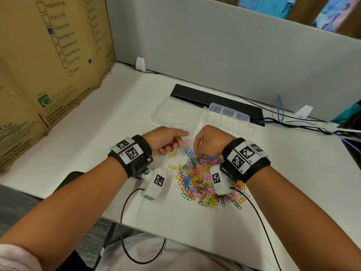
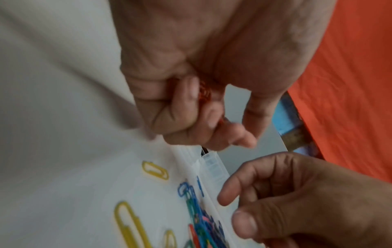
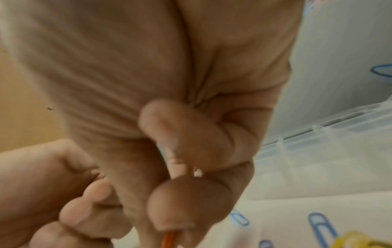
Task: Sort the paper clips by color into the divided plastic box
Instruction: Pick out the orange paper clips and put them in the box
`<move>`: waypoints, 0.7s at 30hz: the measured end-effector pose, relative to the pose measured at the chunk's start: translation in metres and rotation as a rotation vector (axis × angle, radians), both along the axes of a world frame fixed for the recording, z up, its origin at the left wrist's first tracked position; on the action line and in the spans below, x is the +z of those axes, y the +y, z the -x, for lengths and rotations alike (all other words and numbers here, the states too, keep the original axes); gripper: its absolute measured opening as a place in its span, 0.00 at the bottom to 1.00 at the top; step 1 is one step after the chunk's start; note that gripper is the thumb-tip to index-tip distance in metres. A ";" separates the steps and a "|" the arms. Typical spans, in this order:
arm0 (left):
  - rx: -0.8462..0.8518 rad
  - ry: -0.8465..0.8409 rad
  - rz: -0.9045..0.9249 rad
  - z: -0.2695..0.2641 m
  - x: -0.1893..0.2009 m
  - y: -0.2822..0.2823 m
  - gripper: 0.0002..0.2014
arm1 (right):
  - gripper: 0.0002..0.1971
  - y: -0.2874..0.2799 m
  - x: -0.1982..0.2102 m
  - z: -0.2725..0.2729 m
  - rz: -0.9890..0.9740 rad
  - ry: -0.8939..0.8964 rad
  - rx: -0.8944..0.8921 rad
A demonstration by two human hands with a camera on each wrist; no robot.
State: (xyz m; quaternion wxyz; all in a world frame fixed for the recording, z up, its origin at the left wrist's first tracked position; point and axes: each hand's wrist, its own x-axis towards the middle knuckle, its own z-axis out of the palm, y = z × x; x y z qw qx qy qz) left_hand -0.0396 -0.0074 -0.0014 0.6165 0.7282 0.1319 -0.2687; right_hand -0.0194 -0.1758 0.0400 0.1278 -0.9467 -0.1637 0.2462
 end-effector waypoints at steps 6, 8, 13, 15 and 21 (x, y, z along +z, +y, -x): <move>-0.357 -0.281 -0.353 -0.001 -0.005 -0.010 0.02 | 0.05 -0.032 -0.001 0.000 -0.043 0.069 -0.060; -0.440 -0.315 -0.445 -0.001 -0.004 -0.015 0.03 | 0.05 -0.034 -0.003 0.000 -0.039 0.058 -0.044; -0.542 -0.375 -0.669 -0.004 0.002 -0.024 0.08 | 0.07 -0.029 -0.010 0.001 -0.039 -0.005 -0.051; -0.596 -0.399 -0.708 -0.002 0.002 -0.028 0.08 | 0.05 -0.027 -0.015 -0.001 -0.012 -0.005 -0.047; -0.621 -0.503 -0.781 0.001 0.003 -0.037 0.07 | 0.06 -0.021 -0.024 -0.001 0.075 -0.078 0.030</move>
